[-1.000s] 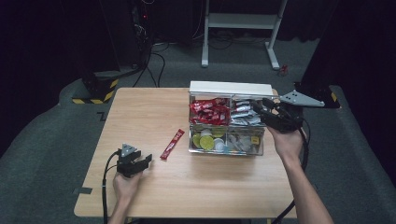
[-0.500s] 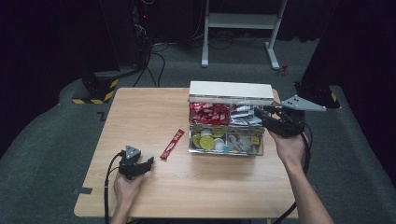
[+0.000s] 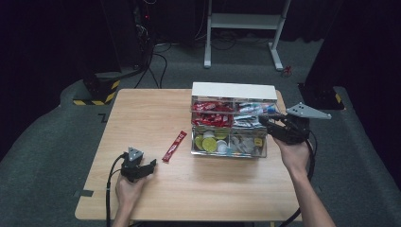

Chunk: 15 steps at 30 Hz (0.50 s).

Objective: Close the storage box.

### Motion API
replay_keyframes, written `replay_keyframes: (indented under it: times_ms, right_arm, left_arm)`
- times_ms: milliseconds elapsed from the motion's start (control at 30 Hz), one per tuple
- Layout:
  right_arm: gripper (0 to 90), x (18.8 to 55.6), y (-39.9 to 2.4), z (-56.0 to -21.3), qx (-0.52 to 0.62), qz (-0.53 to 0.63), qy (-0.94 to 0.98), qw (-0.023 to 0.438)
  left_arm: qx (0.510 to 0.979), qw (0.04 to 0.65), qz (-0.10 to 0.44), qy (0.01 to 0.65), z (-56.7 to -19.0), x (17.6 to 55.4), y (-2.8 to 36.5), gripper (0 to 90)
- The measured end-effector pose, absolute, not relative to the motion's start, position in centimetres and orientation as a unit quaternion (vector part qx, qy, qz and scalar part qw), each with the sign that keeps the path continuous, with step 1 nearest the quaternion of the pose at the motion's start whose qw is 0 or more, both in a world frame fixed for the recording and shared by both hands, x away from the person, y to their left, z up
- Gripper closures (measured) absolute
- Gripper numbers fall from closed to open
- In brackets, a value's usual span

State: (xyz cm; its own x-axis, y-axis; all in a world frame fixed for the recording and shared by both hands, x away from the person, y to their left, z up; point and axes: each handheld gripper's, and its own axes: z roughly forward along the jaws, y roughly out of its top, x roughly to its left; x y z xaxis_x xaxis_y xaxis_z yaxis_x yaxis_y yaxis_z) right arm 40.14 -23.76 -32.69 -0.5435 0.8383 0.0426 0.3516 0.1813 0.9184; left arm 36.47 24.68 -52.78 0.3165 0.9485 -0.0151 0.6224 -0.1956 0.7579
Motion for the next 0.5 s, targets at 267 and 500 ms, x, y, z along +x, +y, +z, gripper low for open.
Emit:
replay_keyframes:
  times_ms: [267, 500]
  right_arm:
    - [56.4, 40.0, -23.9, -33.3, 0.408, 0.488, 0.733, 0.241]
    - [55.9, 39.6, -23.9, -33.8, 0.407, 0.483, 0.738, 0.238]
  left_arm:
    - [0.733, 0.345, 0.236, 0.537, -52.8, 36.5, 24.7, 35.9]
    - [0.734, 0.344, 0.236, 0.536, -52.8, 36.5, 24.8, 35.9]
